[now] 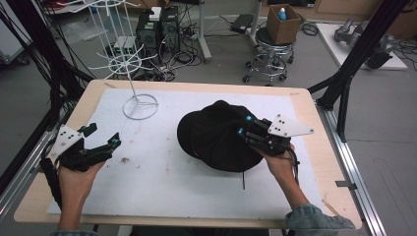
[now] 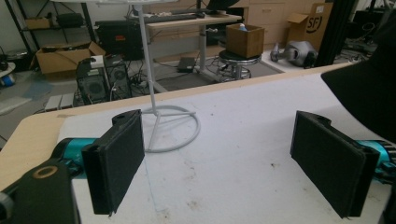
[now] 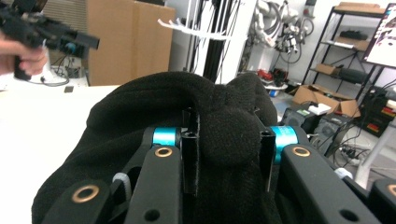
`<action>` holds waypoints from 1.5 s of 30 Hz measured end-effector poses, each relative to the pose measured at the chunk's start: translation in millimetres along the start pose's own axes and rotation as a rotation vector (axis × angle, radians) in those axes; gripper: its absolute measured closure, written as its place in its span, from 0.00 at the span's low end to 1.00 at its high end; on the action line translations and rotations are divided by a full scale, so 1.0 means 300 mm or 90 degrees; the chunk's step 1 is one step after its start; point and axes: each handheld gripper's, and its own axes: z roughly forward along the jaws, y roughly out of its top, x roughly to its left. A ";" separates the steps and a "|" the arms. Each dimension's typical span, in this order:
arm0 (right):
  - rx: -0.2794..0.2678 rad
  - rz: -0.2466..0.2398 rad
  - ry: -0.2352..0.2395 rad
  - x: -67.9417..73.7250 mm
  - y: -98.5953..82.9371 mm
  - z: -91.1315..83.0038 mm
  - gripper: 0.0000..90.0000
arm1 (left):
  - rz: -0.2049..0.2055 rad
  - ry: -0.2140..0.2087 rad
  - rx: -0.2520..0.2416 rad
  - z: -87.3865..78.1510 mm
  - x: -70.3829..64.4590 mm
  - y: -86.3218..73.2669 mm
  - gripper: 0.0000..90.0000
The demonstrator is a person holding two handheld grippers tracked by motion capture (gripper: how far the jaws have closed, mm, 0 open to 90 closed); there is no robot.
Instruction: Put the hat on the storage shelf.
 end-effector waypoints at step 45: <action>-0.119 -0.040 -0.061 -0.189 0.475 0.139 0.80 | -0.007 -0.006 -0.011 -0.003 0.011 0.006 0.20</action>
